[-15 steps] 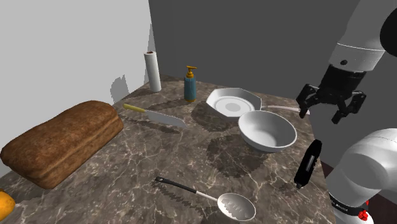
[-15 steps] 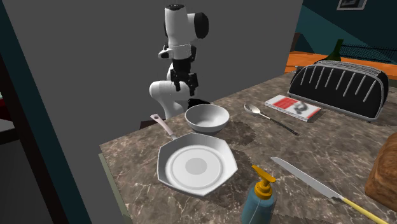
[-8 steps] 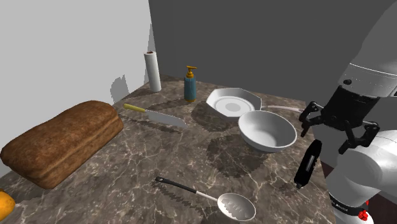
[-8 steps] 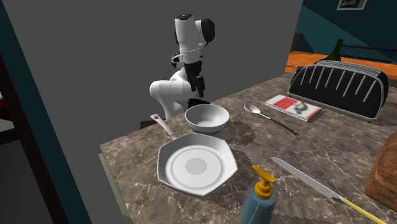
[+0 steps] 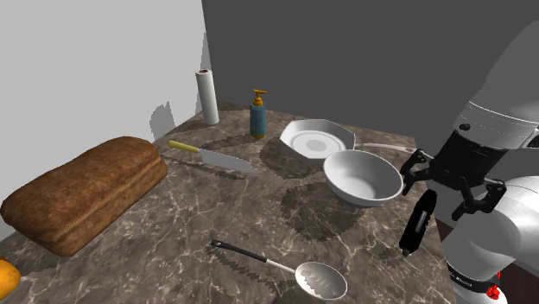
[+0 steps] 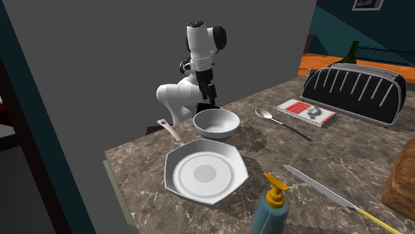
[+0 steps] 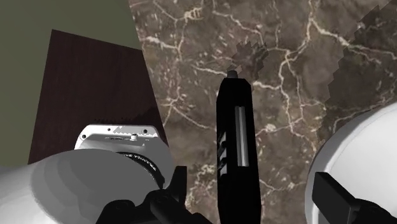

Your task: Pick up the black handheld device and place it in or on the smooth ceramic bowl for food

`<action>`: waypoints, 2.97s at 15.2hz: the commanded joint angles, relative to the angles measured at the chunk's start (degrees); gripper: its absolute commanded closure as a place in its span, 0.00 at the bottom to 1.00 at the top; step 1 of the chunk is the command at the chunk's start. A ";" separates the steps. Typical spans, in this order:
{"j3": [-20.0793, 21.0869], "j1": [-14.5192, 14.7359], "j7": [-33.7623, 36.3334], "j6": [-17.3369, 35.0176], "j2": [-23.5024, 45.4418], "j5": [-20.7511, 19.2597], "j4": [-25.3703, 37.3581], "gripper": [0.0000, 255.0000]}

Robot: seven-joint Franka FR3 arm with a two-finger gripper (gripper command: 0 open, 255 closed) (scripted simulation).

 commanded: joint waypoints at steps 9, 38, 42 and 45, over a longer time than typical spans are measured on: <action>1.59 0.90 1.01 0.04 -1.03 1.96 -2.50 1.00; -6.04 -2.59 1.93 -4.82 14.06 -5.20 17.55 1.00; -6.83 -2.93 2.36 -6.09 16.63 -5.88 21.42 1.00; -7.34 -3.14 2.71 -7.05 18.49 -6.31 24.27 1.00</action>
